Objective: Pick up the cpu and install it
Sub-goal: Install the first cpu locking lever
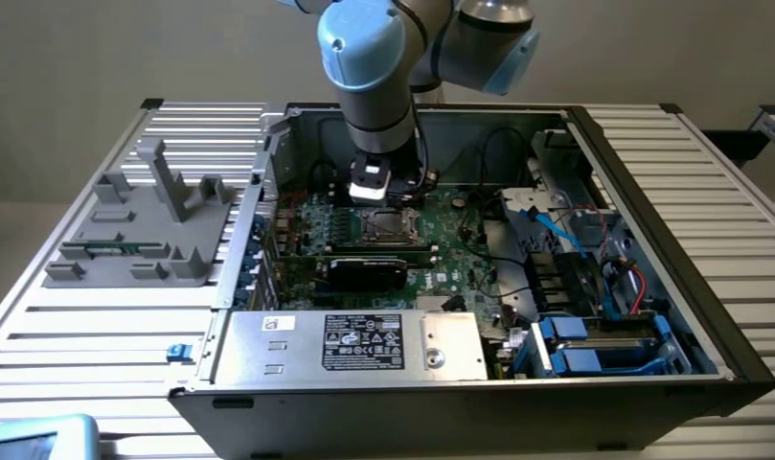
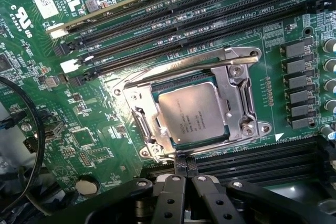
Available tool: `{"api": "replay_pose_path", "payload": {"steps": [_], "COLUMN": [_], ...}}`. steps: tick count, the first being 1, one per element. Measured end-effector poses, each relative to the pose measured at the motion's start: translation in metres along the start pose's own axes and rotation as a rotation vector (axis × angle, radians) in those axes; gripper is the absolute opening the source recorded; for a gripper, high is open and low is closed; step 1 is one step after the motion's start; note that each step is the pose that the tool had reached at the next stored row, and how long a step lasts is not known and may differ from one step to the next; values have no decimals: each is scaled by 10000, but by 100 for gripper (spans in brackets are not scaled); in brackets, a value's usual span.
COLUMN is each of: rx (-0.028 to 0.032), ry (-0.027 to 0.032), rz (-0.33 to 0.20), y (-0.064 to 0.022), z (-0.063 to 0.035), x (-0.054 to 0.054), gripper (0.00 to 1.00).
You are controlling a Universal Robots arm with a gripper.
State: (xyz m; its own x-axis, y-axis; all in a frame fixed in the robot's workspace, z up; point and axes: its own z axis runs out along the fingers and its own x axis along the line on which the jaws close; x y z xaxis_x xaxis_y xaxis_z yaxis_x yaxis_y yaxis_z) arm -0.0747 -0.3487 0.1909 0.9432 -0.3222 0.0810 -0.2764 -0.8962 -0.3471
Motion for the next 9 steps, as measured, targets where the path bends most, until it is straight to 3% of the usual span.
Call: {"api": "replay_pose_path", "payload": {"steps": [9], "rx": [55], "ry": [64], "rz": [-19], "y": [1], "z": [9], "x": [2], "gripper": [11]}}
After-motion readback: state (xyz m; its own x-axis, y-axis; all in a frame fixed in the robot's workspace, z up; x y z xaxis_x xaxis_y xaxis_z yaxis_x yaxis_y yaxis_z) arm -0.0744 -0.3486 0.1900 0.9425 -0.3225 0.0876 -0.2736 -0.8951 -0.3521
